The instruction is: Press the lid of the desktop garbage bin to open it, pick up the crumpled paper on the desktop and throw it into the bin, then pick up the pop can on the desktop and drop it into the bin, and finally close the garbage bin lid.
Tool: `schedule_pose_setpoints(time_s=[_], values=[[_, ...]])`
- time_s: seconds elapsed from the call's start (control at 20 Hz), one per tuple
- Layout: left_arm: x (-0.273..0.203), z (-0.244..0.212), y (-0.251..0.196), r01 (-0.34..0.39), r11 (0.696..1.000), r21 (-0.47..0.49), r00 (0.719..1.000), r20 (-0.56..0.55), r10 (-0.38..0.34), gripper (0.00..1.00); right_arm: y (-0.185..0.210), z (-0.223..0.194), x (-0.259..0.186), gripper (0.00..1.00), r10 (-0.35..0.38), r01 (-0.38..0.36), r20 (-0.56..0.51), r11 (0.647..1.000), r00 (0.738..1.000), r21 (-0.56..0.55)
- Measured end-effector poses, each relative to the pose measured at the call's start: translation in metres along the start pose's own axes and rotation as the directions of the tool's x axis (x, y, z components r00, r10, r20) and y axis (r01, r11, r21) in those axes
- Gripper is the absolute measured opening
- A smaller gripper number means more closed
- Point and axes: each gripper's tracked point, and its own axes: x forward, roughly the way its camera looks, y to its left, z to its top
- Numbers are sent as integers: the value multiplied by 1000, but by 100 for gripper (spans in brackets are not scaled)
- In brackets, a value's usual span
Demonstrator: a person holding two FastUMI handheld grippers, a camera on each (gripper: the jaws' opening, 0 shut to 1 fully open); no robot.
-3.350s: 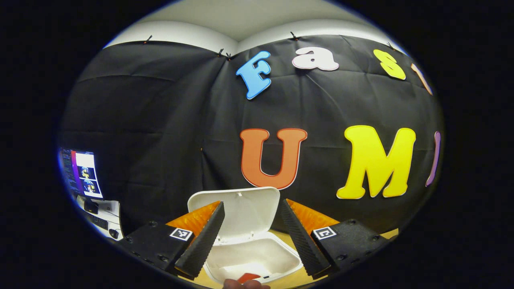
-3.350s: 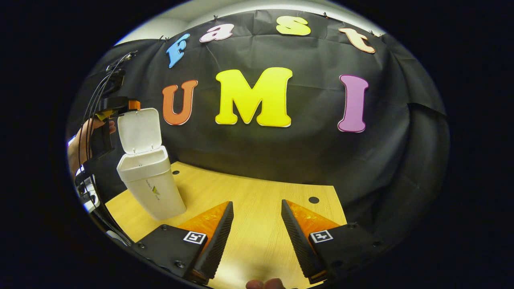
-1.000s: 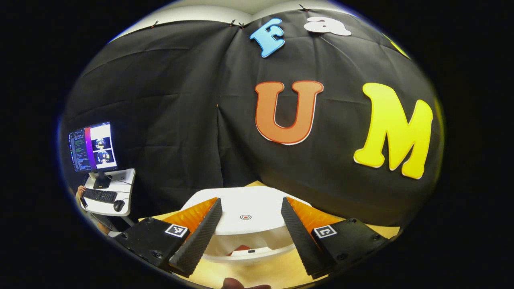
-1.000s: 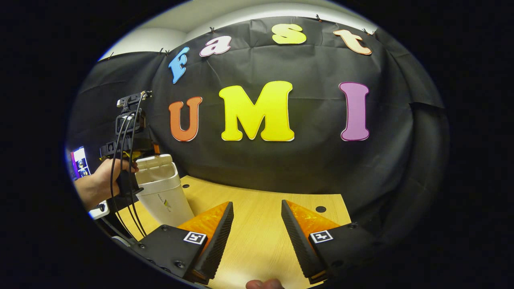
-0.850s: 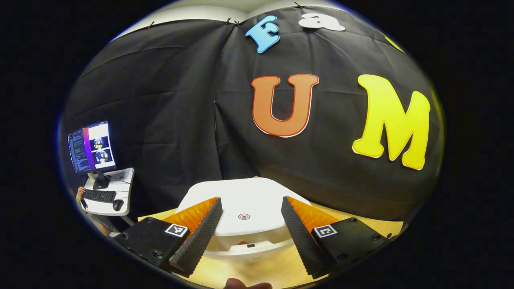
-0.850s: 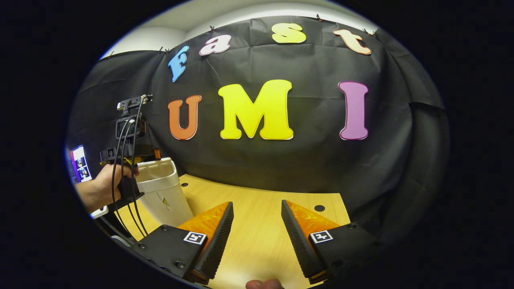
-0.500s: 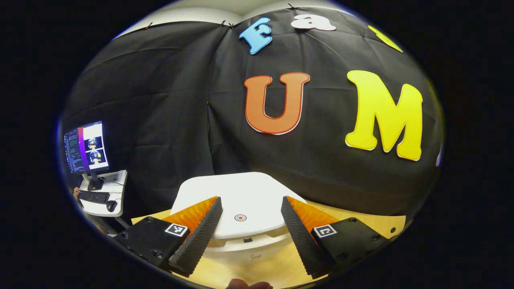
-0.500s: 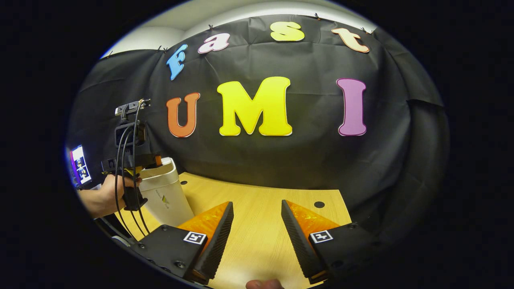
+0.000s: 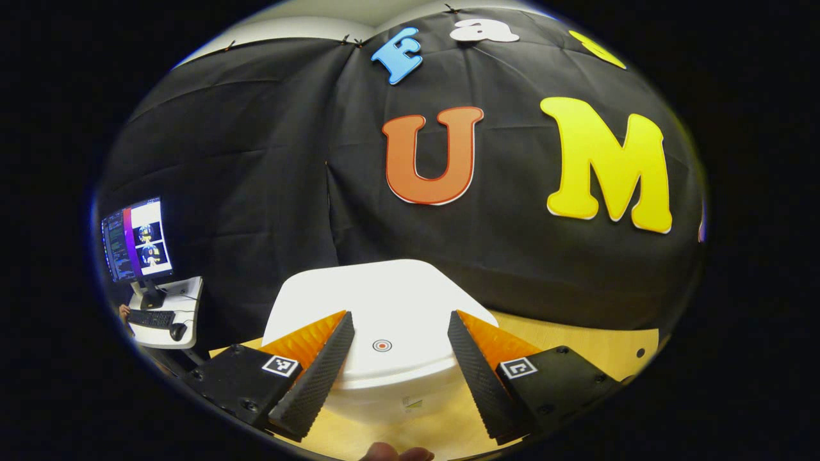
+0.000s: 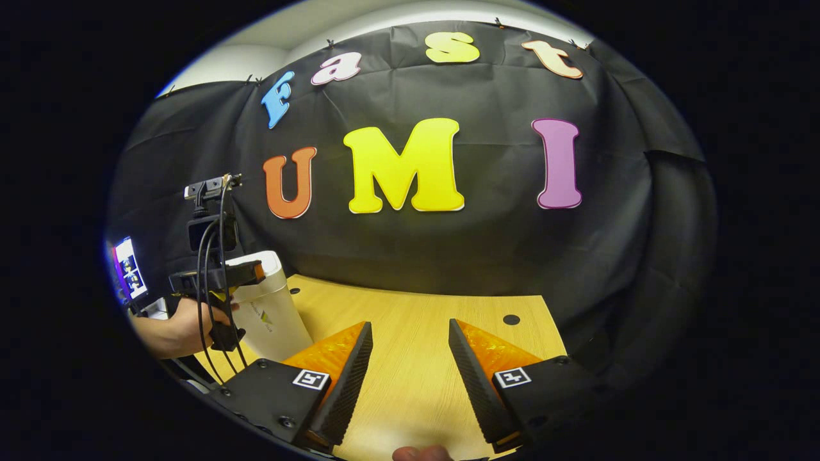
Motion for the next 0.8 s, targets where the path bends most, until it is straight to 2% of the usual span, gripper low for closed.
schedule_pose_setpoints(time_s=[0.05,0.4,0.8], values=[[1,-1,1,5,1000,16,1000,25,-5,98,0,1,0,78,-1,1,3,1000,1000,2],[-3,-2,1,58,997,-41,993,108,-53,96,2,-3,5,78,-17,17,-4,1000,1000,-5],[-11,18,-2,172,984,-49,972,171,-162,94,-2,20,7,78,-88,88,75,996,993,-9]])
